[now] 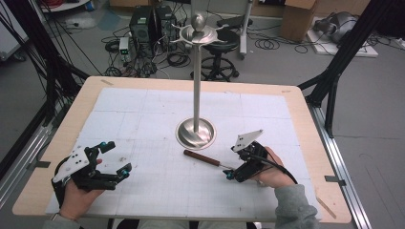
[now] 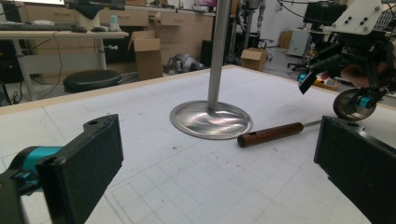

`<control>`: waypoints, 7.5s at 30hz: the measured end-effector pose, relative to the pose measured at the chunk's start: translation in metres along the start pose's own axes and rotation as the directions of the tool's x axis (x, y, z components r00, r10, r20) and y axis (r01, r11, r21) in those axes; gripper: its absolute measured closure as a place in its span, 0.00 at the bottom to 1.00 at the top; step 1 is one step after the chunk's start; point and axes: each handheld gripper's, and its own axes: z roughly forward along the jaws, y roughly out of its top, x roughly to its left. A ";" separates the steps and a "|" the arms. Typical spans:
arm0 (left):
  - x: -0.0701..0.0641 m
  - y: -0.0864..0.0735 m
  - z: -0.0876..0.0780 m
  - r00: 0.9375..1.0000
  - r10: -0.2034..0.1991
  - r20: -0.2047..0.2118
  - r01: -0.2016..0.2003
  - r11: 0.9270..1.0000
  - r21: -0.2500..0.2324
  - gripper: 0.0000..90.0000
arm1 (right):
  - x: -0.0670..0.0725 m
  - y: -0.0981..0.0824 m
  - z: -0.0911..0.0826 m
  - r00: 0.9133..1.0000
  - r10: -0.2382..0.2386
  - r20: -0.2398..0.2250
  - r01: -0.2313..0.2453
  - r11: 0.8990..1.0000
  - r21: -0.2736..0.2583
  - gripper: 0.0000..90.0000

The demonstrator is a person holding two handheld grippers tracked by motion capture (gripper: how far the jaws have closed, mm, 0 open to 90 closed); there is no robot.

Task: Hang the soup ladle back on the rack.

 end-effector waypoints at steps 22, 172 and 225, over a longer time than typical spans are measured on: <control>0.001 -0.002 -0.005 1.000 -0.009 -0.013 0.009 1.000 0.004 0.02 | -0.004 -0.003 0.025 1.000 -0.022 0.000 0.022 0.980 0.197 0.24; 0.002 -0.001 -0.003 1.000 -0.013 -0.002 0.013 1.000 -0.003 0.02 | -0.033 -0.004 -0.111 0.998 0.021 -0.063 -0.052 0.838 -0.543 0.94; 0.004 -0.002 -0.006 1.000 -0.022 -0.003 0.022 1.000 -0.006 0.02 | -0.077 0.068 -0.114 0.992 0.094 -0.079 -0.122 0.807 -0.578 0.94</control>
